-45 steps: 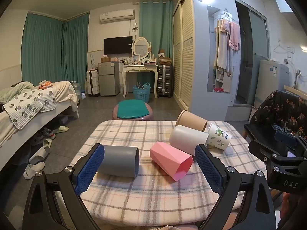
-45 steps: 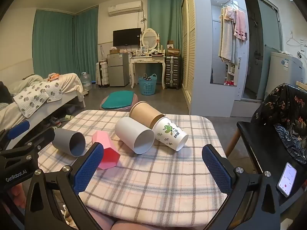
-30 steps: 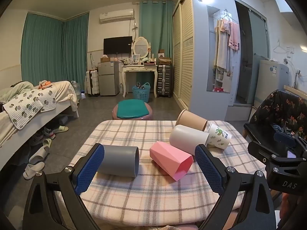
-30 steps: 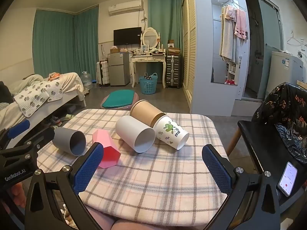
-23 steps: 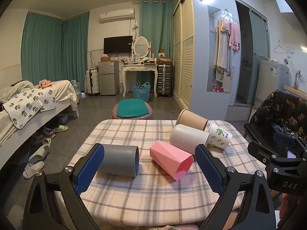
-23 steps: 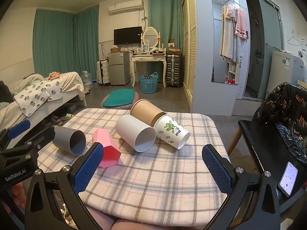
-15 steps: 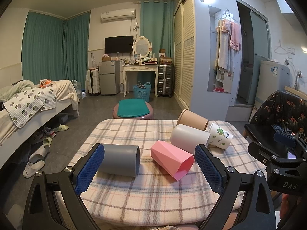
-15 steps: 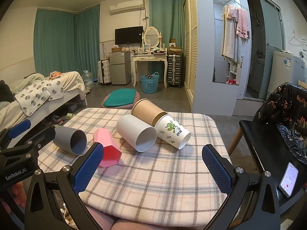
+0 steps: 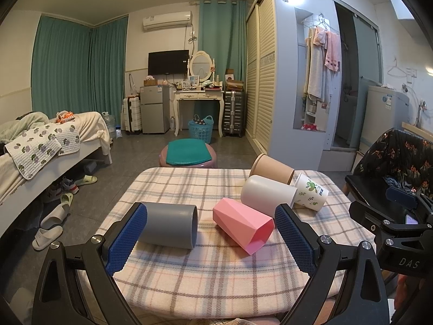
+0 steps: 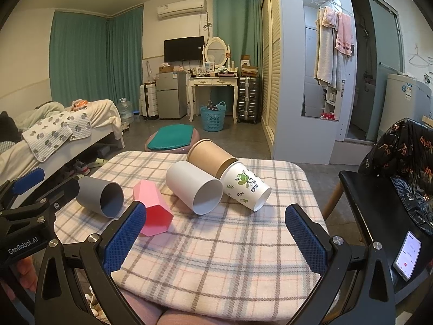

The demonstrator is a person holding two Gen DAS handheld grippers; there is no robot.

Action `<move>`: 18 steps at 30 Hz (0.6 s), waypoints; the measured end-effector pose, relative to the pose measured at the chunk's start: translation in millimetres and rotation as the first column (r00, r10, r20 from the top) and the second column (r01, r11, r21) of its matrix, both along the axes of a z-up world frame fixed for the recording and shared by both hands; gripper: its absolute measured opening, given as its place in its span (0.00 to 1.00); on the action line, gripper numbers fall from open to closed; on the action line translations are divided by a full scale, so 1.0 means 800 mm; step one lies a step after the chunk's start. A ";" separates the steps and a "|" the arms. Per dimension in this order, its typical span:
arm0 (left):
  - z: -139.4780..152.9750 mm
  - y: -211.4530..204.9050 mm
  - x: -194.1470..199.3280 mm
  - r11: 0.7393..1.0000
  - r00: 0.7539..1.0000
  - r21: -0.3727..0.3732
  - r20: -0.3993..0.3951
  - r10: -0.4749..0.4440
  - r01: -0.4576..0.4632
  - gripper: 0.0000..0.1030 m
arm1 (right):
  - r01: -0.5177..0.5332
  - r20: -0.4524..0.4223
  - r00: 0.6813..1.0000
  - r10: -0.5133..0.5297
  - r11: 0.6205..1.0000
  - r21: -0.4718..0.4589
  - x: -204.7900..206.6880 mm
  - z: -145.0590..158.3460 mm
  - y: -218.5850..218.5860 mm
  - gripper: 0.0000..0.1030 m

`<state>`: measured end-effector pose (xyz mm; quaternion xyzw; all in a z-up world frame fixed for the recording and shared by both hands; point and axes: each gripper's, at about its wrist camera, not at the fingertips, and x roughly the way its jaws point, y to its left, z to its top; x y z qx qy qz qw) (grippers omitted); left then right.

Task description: Flip cup upside down

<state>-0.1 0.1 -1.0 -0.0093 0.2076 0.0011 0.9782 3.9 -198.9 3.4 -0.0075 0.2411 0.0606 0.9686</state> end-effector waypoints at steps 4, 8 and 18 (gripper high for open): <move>0.000 -0.001 -0.001 1.000 1.000 0.000 0.001 -0.001 0.001 0.95 | -0.001 0.000 1.000 0.001 1.000 0.000 -0.001 0.000 0.000 1.00; 0.000 0.000 0.000 1.000 1.000 -0.001 -0.001 0.000 0.000 0.95 | -0.002 -0.001 1.000 0.002 1.000 -0.001 0.000 0.000 0.001 1.00; 0.000 0.000 0.000 1.000 1.000 -0.003 -0.001 0.000 0.000 0.95 | -0.004 -0.003 1.000 0.004 1.000 -0.001 -0.001 -0.001 0.002 1.00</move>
